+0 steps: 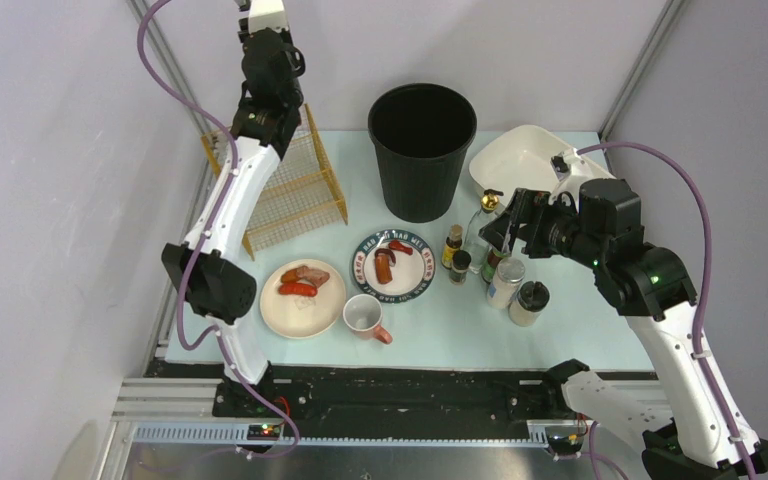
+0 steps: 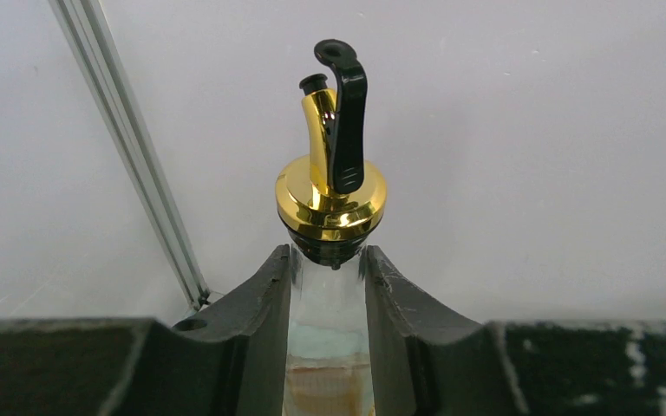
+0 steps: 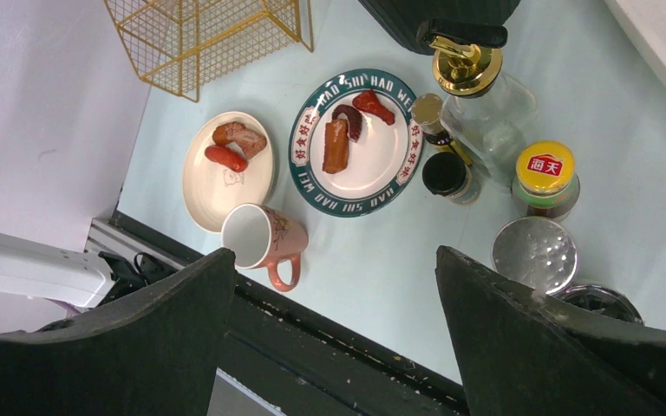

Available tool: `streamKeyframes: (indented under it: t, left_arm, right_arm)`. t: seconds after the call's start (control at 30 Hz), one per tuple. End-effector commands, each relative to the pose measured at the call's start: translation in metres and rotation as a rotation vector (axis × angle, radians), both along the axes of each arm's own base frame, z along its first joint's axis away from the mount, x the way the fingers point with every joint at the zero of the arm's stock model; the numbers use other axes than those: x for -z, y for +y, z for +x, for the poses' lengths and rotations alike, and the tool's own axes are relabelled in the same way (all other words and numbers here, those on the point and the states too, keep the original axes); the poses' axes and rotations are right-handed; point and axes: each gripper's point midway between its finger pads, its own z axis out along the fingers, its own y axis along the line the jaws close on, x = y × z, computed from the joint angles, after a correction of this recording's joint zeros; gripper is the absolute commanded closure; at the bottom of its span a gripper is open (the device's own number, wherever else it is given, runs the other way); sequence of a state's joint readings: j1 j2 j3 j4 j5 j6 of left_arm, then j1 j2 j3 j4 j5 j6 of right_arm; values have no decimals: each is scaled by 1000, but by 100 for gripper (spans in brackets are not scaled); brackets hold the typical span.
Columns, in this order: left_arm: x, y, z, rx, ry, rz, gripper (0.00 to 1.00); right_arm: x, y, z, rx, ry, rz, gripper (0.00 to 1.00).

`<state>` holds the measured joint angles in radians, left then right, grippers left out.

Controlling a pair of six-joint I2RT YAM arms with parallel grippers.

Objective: Clear the kitchen counter

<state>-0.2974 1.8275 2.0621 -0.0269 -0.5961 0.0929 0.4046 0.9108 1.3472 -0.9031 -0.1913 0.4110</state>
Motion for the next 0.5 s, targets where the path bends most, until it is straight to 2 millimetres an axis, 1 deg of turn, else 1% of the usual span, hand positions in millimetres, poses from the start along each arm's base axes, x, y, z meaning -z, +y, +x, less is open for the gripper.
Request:
streamKeyframes:
  t: [0.0,0.23,0.47]
  left_arm:
    - [-64,10,-12,-1,-205,-84,100]
    - [-43,14,6,-13,-179,-104,100]
    - [-18,17,24,-26,-137,-104,100]
  right_arm:
    - [-14,2,3,-12,-54,7,11]
    - [-9,1,3,-4,-42,-3,11]
    - [4,2,5,-9,-12,-19,11]
